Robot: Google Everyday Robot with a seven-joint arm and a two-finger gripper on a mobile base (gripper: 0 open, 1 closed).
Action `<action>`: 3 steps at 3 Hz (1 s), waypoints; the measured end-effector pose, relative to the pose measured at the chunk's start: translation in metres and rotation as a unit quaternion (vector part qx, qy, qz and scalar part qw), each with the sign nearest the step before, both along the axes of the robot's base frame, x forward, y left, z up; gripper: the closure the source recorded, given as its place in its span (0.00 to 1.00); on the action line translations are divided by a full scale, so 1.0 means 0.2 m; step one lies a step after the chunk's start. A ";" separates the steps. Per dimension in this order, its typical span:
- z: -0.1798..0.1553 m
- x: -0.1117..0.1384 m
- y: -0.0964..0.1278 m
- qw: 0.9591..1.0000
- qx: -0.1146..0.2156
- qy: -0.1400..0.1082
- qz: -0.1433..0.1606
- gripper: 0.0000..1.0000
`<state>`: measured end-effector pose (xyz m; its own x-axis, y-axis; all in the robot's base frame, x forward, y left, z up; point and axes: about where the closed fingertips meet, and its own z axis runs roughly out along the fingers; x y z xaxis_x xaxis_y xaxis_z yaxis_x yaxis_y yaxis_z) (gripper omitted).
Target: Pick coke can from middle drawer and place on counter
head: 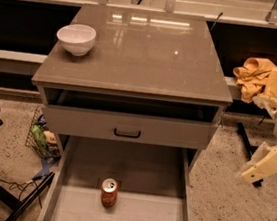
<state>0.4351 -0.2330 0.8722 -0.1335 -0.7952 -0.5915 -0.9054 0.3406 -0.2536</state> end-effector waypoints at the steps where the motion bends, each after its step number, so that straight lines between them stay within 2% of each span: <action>1: -0.26 -0.03 -0.01 0.996 0.083 -0.020 0.000 0.00; 2: -0.45 -0.07 0.00 0.989 0.138 -0.050 0.015 0.00; 3: -0.48 -0.08 0.00 0.988 0.128 -0.076 0.043 0.00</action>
Offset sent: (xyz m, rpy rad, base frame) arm -0.0296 -0.0005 -0.1420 0.3509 -0.2832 0.1832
